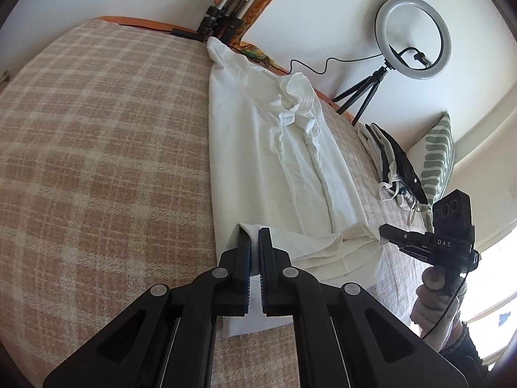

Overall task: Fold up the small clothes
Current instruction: 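Fold the held hem up toward the collar, then open both tools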

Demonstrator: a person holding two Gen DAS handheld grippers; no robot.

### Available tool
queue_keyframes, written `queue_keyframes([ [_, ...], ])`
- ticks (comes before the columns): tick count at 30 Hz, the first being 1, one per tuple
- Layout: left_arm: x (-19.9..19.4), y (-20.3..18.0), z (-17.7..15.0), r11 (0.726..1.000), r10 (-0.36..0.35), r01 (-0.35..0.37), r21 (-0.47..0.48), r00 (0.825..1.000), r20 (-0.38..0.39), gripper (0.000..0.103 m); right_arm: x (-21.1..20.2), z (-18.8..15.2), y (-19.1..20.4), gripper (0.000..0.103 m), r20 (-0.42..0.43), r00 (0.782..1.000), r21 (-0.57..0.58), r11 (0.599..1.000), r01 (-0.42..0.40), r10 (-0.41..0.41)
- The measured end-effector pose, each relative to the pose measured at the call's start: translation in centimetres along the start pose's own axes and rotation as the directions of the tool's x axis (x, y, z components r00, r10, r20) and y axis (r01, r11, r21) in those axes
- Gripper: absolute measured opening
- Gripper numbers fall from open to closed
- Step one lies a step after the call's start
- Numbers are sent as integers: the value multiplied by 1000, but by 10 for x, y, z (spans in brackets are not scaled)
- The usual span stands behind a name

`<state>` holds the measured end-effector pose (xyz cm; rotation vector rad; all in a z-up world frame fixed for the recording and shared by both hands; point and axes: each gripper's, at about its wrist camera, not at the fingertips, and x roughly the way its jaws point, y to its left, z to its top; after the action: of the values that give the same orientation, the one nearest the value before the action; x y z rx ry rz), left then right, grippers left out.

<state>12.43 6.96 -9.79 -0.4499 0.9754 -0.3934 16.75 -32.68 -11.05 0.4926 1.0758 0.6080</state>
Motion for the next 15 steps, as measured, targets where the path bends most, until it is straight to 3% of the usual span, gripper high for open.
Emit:
queue_keyframes([
  [5,-9,-1,8,998,53,-54,34,998,32,13,0,10,8,9,9,999,-46,998,33,-33],
  [6,-16,-1,10,997,63,-66,49,996,56,17,-4,10,14,11,29,999,-76,996,47,-45],
  [9,-33,-6,6,991,60,-73,111,992,112,18,-18,2,35,12,55,997,-204,976,71,-61],
  [11,-36,-11,0,986,39,-54,155,995,96,18,-20,-8,48,12,33,999,-278,959,47,-39],
  [15,-22,-23,-17,978,-6,9,208,1000,-10,18,-2,-27,62,12,-64,997,-361,933,9,-35],
])
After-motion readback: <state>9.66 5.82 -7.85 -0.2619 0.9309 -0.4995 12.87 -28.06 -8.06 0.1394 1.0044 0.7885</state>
